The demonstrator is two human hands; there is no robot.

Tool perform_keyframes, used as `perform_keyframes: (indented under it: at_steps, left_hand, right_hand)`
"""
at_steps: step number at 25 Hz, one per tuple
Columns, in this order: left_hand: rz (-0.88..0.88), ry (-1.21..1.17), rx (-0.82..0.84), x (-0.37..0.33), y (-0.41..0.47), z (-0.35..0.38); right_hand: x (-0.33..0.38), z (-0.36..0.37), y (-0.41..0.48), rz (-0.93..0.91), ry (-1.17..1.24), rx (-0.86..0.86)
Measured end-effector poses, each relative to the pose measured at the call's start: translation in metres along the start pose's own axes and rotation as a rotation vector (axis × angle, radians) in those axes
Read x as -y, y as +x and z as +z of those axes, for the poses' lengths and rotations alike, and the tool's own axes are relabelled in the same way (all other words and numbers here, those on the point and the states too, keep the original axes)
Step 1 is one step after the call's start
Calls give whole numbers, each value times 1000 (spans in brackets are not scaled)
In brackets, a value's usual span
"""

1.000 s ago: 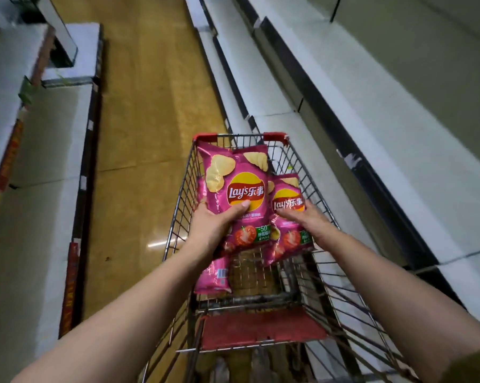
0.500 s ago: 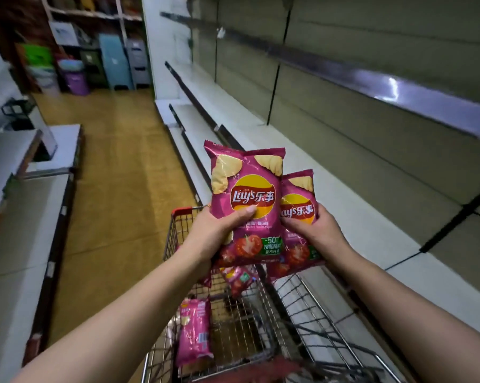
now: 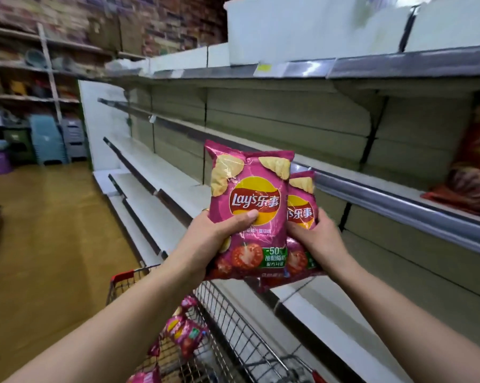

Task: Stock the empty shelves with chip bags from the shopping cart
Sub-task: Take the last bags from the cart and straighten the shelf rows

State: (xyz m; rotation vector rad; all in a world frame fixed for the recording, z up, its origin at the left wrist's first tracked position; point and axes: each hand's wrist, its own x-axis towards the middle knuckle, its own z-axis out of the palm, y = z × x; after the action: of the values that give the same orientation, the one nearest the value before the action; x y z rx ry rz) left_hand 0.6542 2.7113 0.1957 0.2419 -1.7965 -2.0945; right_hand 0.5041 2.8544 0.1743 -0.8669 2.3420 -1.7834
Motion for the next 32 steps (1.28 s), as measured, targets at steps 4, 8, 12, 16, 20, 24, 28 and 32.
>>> perform_keyframes:
  at_steps: [4, 8, 12, 16, 20, 24, 28, 32]
  left_hand:
    - [36, 2, 93, -20, -3, 26]
    - [63, -6, 200, -38, 7, 44]
    - [58, 8, 261, -46, 23, 51]
    - [65, 10, 336, -56, 40, 58]
    - [65, -13, 407, -66, 52, 63]
    - [46, -28, 476, -71, 65, 64]
    - [8, -45, 489, -72, 80, 61]
    - [-52, -50, 453, -73, 99, 52]
  right_hand:
    - [21, -31, -18, -40, 24, -80]
    - [37, -55, -21, -41, -1, -176]
    - [41, -67, -20, -20, -30, -260]
    - [47, -77, -15, -2, -32, -343]
    - [58, -84, -12, -7, -13, -392]
    - [63, -91, -5, -4, -8, -468]
    - [67, -95, 3, 44, 38, -507]
    - [78, -98, 15, 73, 116, -571]
